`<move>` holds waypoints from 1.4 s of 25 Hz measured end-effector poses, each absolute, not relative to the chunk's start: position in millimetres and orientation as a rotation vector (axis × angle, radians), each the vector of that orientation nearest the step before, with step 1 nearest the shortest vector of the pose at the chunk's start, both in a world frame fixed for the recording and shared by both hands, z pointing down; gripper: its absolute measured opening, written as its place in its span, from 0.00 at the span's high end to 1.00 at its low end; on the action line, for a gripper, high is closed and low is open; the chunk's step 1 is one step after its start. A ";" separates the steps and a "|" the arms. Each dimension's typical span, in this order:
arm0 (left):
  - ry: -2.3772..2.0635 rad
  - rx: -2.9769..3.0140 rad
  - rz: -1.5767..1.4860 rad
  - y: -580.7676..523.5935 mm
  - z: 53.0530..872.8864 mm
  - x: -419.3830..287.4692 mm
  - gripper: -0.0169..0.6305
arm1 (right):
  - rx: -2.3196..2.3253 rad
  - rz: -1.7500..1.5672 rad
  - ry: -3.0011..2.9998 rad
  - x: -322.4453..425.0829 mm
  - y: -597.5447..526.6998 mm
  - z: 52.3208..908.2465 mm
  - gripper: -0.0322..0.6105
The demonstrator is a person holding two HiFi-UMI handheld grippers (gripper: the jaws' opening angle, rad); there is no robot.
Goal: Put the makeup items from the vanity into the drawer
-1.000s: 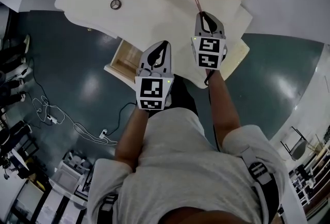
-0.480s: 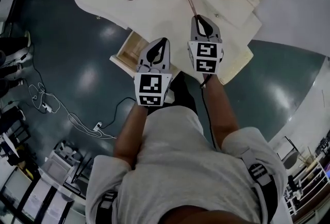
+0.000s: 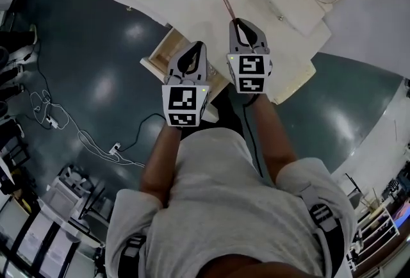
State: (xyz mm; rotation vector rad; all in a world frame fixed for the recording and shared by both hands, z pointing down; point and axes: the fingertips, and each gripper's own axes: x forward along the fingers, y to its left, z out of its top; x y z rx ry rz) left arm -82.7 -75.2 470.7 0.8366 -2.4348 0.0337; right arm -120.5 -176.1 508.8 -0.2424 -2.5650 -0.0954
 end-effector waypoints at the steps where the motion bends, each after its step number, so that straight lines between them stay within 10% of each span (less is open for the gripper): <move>1: -2.438 0.829 0.025 -72.2 470.1 -82.3 0.96 | -0.255 -0.096 -2.564 -118.8 -171.6 509.8 0.89; 35: -2.442 0.700 -0.010 47.8 499.1 -67.5 0.96 | -0.504 -0.160 -2.452 -71.2 -28.6 544.6 0.89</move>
